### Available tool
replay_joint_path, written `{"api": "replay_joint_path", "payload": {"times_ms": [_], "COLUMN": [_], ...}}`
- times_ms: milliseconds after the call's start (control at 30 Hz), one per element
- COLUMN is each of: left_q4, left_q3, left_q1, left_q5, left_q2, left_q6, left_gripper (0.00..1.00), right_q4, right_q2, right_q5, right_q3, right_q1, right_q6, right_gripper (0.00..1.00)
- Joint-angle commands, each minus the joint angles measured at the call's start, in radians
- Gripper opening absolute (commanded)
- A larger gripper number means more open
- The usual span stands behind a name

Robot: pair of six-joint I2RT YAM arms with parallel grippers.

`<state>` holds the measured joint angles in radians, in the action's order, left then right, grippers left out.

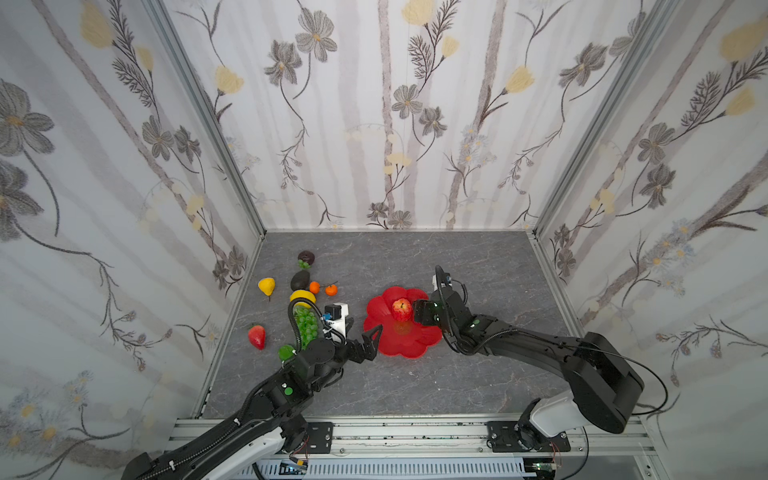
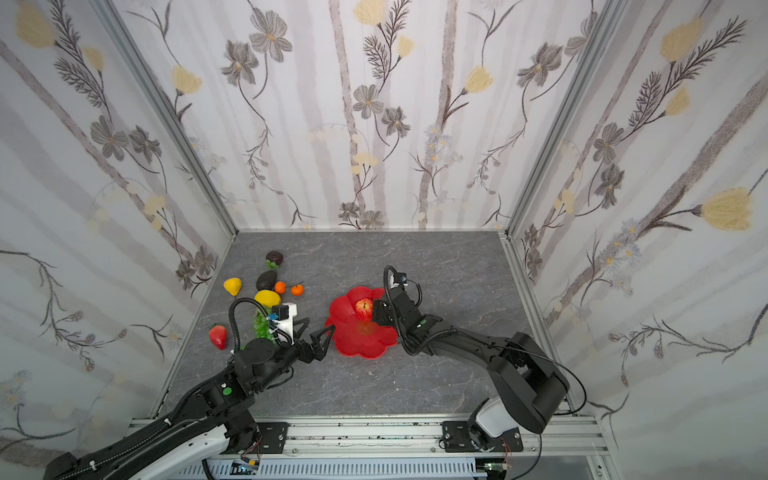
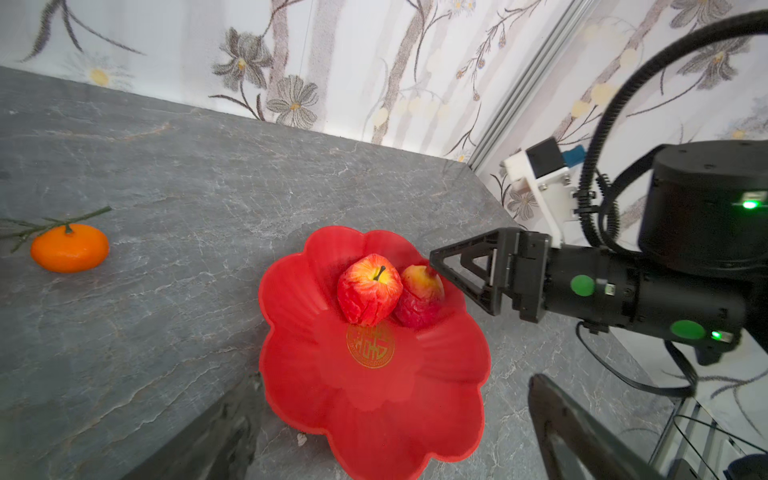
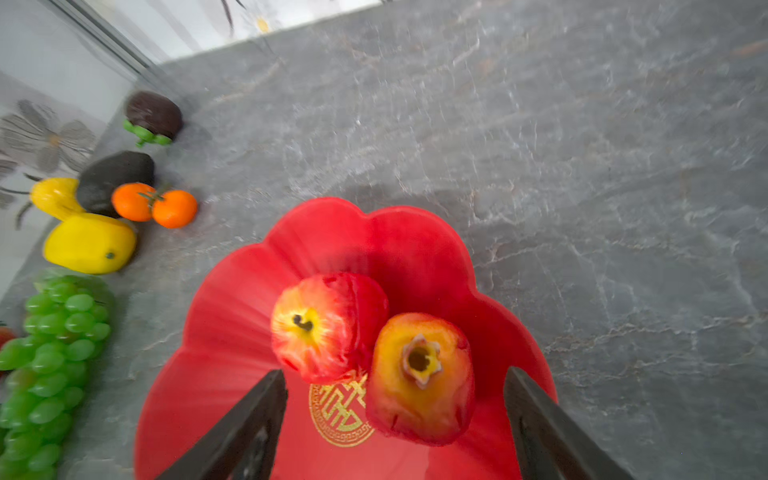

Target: Place and organize the fake fruits in the fruit bowl

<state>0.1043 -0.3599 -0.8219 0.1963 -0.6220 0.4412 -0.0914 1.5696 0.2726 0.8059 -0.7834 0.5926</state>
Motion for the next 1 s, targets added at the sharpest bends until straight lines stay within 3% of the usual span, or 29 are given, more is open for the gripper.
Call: {"api": "replay_joint_path", "payload": {"times_ms": [0, 100, 233, 467, 767, 967], "left_q4": [-0.164, -0.289, -0.396, -0.58, -0.669, -0.696], "left_q3": [-0.076, -0.153, -0.238, -0.409, -0.593, -0.715], "left_q1": [0.017, 0.049, 0.125, 0.36, 0.693, 0.799], "left_q5": [0.09, 0.158, 0.147, 0.07, -0.027, -0.047], "left_q2": [-0.038, -0.097, -0.157, -0.322, -0.587, -0.776], "left_q6": [-0.011, -0.012, 0.013, 0.051, 0.084, 0.068], "left_gripper": [1.0, 0.99, 0.99, 0.99, 0.98, 0.93], "right_q4": [0.081, 0.114, 0.127, 0.005, -0.155, -0.214], "right_q2": [-0.112, -0.226, -0.362, -0.537, -0.593, -0.567], "right_q5": [0.041, 0.063, 0.117, 0.13, 0.118, 0.094], "right_q3": [0.0, -0.025, -0.109, -0.313, -0.493, -0.515], "right_q1": [0.006, 0.017, 0.034, 0.055, 0.061, 0.061], "right_q6": [-0.086, -0.169, -0.237, -0.245, -0.217, -0.217], "right_gripper": [0.86, 0.87, 0.89, 0.91, 0.92, 0.92]}}
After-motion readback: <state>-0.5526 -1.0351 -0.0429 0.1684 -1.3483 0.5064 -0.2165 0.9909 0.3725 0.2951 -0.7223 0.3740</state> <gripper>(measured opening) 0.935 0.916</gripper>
